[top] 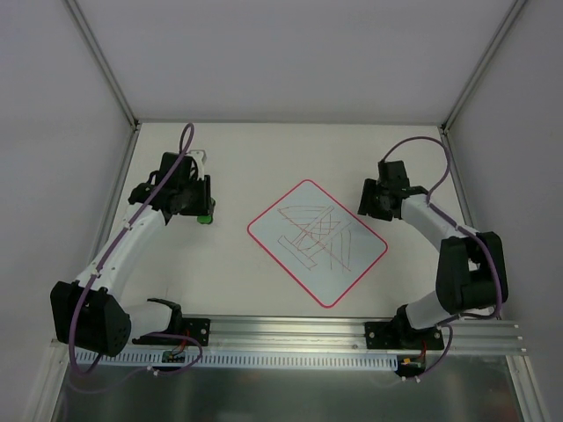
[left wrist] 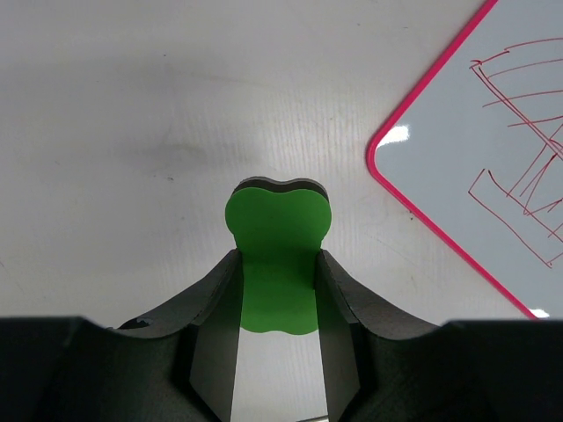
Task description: Erase the whiteboard
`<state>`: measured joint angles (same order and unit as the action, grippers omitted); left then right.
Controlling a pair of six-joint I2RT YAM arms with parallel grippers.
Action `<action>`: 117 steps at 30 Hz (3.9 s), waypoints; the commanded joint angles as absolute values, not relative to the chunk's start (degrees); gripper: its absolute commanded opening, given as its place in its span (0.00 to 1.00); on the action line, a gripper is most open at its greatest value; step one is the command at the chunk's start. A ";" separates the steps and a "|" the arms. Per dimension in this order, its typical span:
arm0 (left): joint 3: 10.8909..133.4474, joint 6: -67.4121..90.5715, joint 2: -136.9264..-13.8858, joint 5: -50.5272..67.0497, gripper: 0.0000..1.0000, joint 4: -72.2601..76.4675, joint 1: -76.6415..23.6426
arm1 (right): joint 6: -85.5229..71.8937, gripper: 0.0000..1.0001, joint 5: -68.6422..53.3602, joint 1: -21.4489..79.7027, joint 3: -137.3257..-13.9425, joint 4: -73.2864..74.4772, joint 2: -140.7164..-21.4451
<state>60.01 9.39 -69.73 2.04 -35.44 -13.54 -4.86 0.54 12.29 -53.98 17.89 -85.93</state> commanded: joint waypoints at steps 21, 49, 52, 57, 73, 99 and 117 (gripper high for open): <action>59.33 7.47 -72.25 3.78 0.21 -35.33 -16.52 | 6.85 0.29 -17.04 12.83 -58.97 19.25 -99.85; 59.24 7.82 -73.92 2.81 0.21 -35.42 -18.28 | 0.18 0.36 -1.42 19.95 -52.66 21.18 -85.00; 59.24 8.00 -73.83 2.72 0.21 -35.42 -18.28 | -3.15 0.36 -0.79 19.25 -48.44 21.44 -82.10; 59.15 8.09 -73.83 2.64 0.21 -35.42 -18.37 | -5.54 0.36 -0.70 19.16 -43.86 20.92 -79.89; 59.94 8.96 -76.99 1.93 0.21 -35.51 -19.60 | -8.26 0.35 -4.75 21.18 -37.53 14.77 -76.73; 71.00 15.03 -88.23 -2.54 0.19 -36.03 -24.87 | -11.95 0.26 -2.46 23.99 -36.30 15.64 -79.19; 83.23 16.70 -110.03 -9.93 0.09 -36.83 -25.75 | -11.51 0.00 -2.90 24.08 -36.47 15.56 -80.33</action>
